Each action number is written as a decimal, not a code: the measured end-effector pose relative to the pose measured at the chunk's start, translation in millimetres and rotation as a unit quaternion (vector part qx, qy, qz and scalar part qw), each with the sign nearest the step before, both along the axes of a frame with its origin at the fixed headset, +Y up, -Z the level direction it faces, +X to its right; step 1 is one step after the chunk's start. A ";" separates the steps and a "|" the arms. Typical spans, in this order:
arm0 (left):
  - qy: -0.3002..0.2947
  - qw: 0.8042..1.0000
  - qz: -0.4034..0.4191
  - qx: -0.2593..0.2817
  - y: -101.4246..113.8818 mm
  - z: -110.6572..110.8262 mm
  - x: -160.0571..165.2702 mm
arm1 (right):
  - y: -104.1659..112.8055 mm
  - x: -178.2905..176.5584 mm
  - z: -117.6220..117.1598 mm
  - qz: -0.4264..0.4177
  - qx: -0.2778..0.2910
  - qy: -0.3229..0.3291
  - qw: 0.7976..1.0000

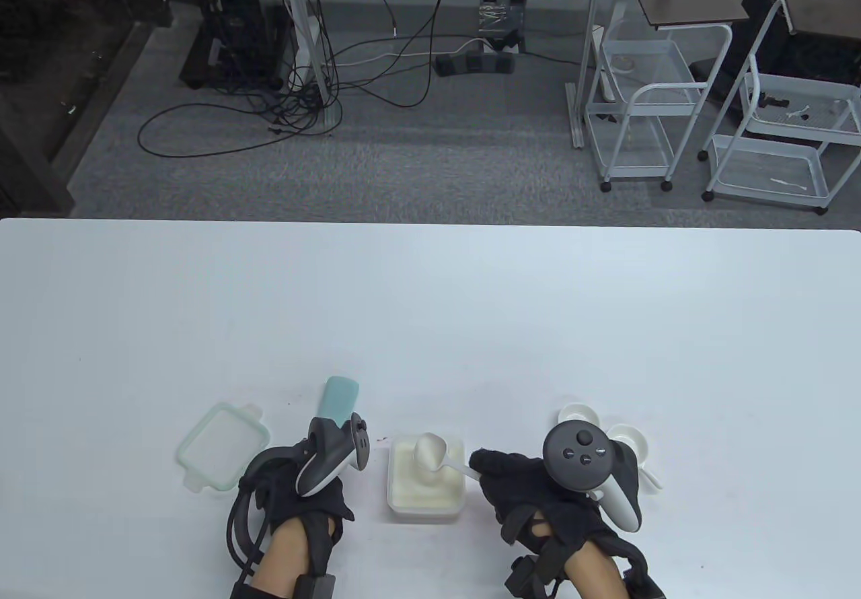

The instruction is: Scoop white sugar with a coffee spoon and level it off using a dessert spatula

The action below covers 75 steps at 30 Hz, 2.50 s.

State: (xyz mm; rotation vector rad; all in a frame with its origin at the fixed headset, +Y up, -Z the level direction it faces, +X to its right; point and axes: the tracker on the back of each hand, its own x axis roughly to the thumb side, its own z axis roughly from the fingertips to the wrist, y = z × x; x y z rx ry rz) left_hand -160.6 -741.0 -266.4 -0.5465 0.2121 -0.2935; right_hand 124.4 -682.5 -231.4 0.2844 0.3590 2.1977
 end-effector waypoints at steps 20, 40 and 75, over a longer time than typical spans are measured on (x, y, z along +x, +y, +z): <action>0.035 0.998 0.032 0.032 3.6 -1.8 -6.5 | -0.2 -1.0 0.1 0.007 -0.008 -0.002 1.000; -0.031 0.955 0.292 0.041 76.6 16.8 -2.1 | -1.8 0.9 -1.1 -0.007 -0.029 -0.001 1.000; -0.111 0.959 0.254 -0.053 63.2 37.3 49.3 | -11.4 17.5 -6.7 -0.094 -0.102 -0.007 0.990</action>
